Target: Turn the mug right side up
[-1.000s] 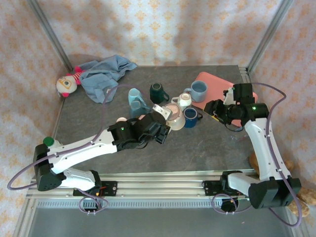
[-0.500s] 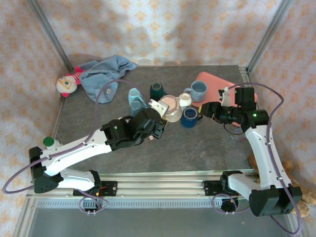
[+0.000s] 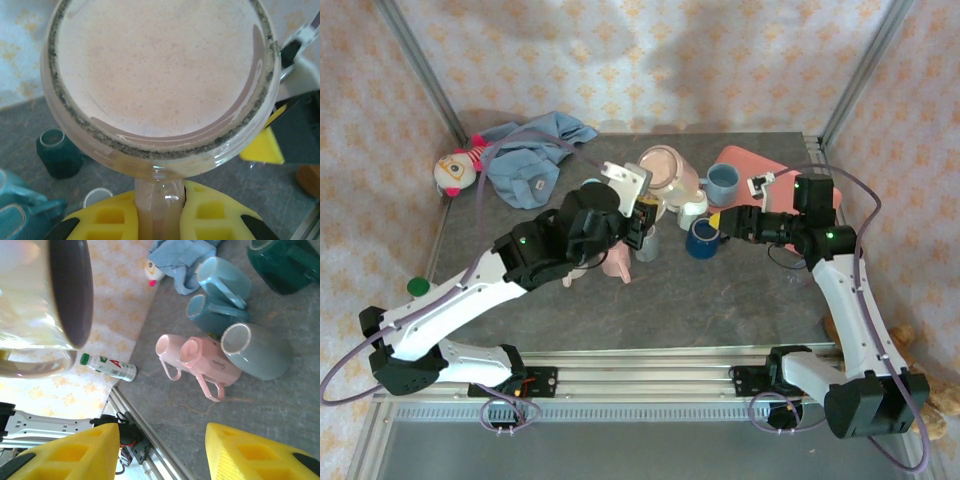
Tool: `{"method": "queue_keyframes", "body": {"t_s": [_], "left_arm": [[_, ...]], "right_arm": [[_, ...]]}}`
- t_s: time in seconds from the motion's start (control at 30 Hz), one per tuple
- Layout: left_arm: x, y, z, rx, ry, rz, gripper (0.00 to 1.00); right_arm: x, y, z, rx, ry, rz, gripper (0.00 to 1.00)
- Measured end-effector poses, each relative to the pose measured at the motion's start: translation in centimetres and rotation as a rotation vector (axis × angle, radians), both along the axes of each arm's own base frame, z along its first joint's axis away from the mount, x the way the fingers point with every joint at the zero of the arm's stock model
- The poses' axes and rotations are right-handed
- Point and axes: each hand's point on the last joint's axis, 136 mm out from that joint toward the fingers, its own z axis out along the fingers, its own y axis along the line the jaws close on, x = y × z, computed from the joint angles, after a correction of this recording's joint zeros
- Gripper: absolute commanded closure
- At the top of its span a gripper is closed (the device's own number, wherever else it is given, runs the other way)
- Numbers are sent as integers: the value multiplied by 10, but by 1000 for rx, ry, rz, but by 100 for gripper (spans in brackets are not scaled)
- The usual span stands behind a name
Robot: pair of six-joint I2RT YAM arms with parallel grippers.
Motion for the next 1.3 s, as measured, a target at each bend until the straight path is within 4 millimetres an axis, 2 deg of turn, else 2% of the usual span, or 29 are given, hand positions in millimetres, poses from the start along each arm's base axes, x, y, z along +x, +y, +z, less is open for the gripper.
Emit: {"method": "queue_keyframes", "body": {"t_s": [0.2,0.3,0.6,0.8,0.93,1.17,1.3], "left_arm": [[7,8,32,-62,-20,-10,100],[15,10,41,-70,-22,-10,100],[42,12,53,-50,-8,-16,100],[50,17,63,-65,-10,-19,100],[50,17,66,-73,-7,-29,100],[59,13,57,-74,21,-32,100],[63,11,53,-75,36,-30,100]], "right_arm": [[15,4,7,42,-14,19,47],[22,7,18,63,-39,17,46],[34,26,39,130,-110,71,46],[43,30,53,185,-169,63,46],[53,33,60,227,-191,59,46],[75,45,47,299,-111,54,45],[77,52,56,344,-113,61,45]]}}
